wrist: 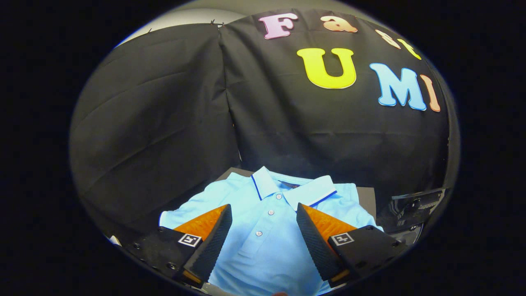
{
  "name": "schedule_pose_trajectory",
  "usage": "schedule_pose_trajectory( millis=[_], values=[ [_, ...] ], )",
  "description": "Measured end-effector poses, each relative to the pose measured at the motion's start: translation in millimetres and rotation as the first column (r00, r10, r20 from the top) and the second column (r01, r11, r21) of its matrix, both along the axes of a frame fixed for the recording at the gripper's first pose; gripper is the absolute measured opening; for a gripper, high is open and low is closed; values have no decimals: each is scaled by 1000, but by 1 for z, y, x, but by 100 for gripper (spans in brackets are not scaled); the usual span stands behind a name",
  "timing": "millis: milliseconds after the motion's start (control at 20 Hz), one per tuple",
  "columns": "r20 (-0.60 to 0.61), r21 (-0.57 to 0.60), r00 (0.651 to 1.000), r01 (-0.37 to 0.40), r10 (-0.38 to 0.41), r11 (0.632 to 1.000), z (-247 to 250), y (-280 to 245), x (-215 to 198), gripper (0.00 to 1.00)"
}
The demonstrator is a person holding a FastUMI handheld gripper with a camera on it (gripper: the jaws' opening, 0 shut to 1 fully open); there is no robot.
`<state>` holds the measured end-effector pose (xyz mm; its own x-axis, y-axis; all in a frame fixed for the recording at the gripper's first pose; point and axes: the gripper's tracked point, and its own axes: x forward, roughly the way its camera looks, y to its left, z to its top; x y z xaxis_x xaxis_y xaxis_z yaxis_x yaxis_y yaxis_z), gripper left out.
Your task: Put the clothes into the washing machine and then close the washing machine lid.
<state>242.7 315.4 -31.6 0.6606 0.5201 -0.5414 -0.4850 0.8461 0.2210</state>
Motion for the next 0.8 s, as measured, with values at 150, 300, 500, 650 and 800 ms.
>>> schedule_pose_trajectory(
  millis=[150,300,500,650,800],
  values=[
    [-24,-41,999,-35,34,999,-10,9,3,98],
    [-53,-85,998,-47,42,995,-22,11,6,98],
    [-126,-117,990,-74,60,990,-39,17,0,98],
    [-134,-150,989,-89,69,985,-44,18,-3,98],
    [-128,-178,989,-90,67,980,-44,17,-3,98]
  ],
)
